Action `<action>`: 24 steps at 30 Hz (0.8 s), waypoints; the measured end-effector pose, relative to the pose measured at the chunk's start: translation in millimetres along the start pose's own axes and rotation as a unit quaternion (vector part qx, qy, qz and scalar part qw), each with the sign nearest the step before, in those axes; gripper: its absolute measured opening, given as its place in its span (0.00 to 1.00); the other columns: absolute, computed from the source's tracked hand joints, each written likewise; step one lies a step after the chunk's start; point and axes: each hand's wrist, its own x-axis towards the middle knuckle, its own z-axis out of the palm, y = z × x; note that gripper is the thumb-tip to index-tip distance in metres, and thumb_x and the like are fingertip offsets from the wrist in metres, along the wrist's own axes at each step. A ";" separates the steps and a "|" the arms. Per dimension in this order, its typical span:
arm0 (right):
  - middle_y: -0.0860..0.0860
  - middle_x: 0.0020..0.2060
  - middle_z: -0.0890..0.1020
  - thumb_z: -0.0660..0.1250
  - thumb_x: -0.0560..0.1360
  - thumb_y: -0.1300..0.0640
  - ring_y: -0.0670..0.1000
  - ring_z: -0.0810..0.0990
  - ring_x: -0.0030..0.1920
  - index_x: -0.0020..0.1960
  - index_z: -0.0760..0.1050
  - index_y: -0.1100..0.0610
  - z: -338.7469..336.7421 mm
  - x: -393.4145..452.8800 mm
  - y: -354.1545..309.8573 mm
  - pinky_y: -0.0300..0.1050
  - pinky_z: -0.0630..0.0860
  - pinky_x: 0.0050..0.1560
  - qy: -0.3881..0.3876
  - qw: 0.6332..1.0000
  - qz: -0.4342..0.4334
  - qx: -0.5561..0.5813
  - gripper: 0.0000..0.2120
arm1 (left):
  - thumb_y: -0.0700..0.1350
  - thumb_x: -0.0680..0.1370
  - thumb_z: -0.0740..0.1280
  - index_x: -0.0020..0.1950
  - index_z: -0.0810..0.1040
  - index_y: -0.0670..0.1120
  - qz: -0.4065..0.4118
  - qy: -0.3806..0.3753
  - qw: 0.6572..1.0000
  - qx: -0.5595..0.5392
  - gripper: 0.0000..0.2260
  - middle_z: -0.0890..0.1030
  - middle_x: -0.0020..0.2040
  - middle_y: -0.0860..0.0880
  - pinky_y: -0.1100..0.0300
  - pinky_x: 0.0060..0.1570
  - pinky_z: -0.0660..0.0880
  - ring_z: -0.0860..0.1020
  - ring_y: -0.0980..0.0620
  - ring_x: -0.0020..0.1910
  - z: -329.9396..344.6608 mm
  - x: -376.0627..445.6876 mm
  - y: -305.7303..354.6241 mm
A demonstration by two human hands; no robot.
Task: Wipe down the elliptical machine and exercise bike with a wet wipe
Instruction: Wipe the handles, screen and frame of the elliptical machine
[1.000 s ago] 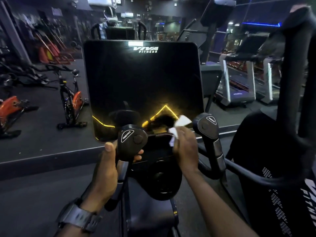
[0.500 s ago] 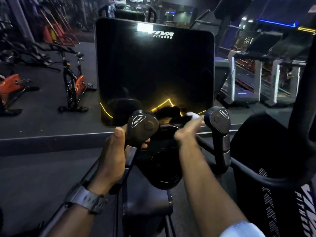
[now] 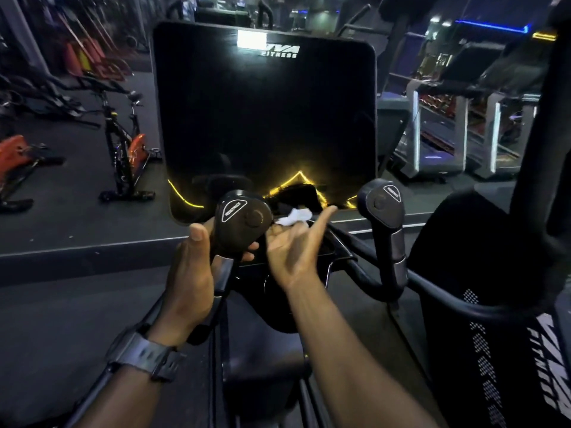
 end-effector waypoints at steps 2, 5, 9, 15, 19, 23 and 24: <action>0.59 0.69 0.70 0.61 0.63 0.21 0.56 0.72 0.68 0.78 0.55 0.55 0.7 -0.7 -2.5 0.51 0.66 0.72 -0.002 0.999 0.029 0.013 0.55 | 0.80 0.72 0.49 0.57 0.83 0.48 -0.004 -0.002 1.000 -0.002 0.42 0.86 0.48 0.40 0.35 0.55 0.79 0.85 0.39 0.48 0.6 -0.3 -0.2; 0.58 0.70 0.70 0.59 0.67 0.27 0.55 0.71 0.68 0.76 0.62 0.57 -4.6 12.5 -30.2 0.46 0.63 0.70 0.034 0.998 -0.021 0.044 0.47 | 0.81 0.71 0.50 0.57 0.82 0.45 -0.005 -0.002 1.000 0.009 0.43 0.86 0.47 0.40 0.38 0.53 0.80 0.85 0.40 0.48 0.6 0.2 -1.2; 0.67 0.74 0.61 0.55 0.67 0.21 0.64 0.64 0.74 0.78 0.53 0.61 4.6 14.1 -9.8 0.57 0.59 0.75 0.014 0.998 0.037 0.055 0.55 | 0.80 0.72 0.50 0.57 0.81 0.40 -0.008 -0.003 1.000 0.017 0.46 0.85 0.46 0.39 0.36 0.53 0.80 0.84 0.38 0.47 0.4 -0.2 -0.9; 0.54 0.23 0.76 0.38 0.66 0.18 0.48 0.71 0.16 0.37 0.71 0.64 34.7 -16.6 31.5 0.33 0.64 0.15 -0.110 0.981 0.159 -0.020 0.49 | 0.79 0.74 0.50 0.61 0.80 0.43 -0.014 -0.012 1.000 0.025 0.43 0.82 0.53 0.35 0.26 0.59 0.71 0.79 0.30 0.56 -5.3 -4.9 -4.7; 0.74 0.58 0.76 0.42 0.65 0.18 0.68 0.80 0.57 0.51 0.80 0.63 37.1 -11.1 34.9 0.56 0.78 0.59 -0.118 0.977 0.178 0.008 0.53 | 0.78 0.73 0.54 0.61 0.82 0.52 -0.017 -0.002 1.000 -0.010 0.36 0.84 0.58 0.41 0.41 0.63 0.76 0.81 0.40 0.60 -6.5 -15.3 -10.6; 0.62 0.77 0.55 0.60 0.60 0.18 0.62 0.55 0.77 0.69 0.71 0.54 20.8 4.6 32.7 0.61 0.58 0.75 -0.123 0.971 0.169 0.119 0.51 | 0.82 0.70 0.49 0.73 0.71 0.59 -0.032 0.118 0.991 0.055 0.40 0.69 0.77 0.51 0.55 0.76 0.62 0.66 0.56 0.77 -22.4 -3.1 -22.4; 0.63 0.73 0.66 0.59 0.61 0.19 0.62 0.64 0.74 0.63 0.77 0.59 23.7 3.0 32.1 0.59 0.62 0.73 -0.141 0.964 0.176 0.141 0.50 | 0.83 0.68 0.46 0.77 0.66 0.58 -0.062 0.148 0.985 0.064 0.45 0.62 0.81 0.53 0.57 0.78 0.55 0.60 0.59 0.79 -28.4 4.8 -22.7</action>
